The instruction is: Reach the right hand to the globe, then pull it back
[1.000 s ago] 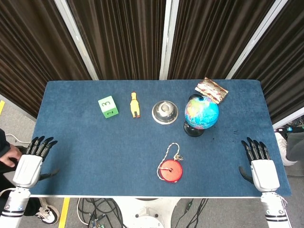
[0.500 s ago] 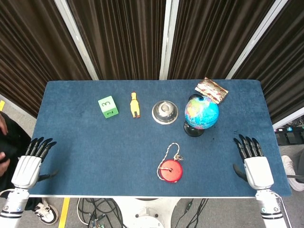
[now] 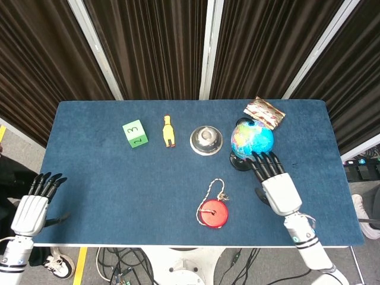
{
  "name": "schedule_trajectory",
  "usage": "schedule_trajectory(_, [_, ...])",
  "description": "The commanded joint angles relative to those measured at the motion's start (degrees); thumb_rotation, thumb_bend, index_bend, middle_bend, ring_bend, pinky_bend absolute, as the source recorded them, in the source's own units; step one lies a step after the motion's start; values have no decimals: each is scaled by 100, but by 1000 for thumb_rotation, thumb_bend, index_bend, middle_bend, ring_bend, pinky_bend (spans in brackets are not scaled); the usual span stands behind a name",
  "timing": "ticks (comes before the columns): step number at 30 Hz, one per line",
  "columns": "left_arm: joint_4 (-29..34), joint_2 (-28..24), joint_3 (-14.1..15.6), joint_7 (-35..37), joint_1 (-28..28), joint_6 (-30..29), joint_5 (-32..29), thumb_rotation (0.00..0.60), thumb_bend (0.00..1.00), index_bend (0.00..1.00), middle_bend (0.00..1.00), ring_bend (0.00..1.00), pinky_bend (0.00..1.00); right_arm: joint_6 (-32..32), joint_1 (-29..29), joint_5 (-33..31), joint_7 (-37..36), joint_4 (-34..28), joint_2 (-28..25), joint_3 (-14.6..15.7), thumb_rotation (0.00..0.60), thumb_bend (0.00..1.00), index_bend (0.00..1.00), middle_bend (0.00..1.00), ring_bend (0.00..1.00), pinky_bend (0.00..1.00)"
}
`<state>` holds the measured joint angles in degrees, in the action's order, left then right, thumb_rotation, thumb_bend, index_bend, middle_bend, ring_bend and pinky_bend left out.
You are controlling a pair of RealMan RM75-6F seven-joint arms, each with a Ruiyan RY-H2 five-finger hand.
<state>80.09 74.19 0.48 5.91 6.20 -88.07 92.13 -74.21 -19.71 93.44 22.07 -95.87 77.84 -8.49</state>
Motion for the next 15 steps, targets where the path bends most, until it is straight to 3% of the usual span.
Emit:
schedule_trajectory(1, [-23, -2, 3, 20, -5, 3, -5, 600, 0, 155, 101, 17, 50, 151, -104, -137, 106, -15, 107, -34, 600, 193, 0, 0, 0, 0])
schedule_trajectory(15, [-92, 28, -5, 80, -26, -18, -18, 600, 0, 153, 101, 17, 51, 258, -247, -602, 220, 53, 128, -88, 600, 192, 0, 0, 0, 0])
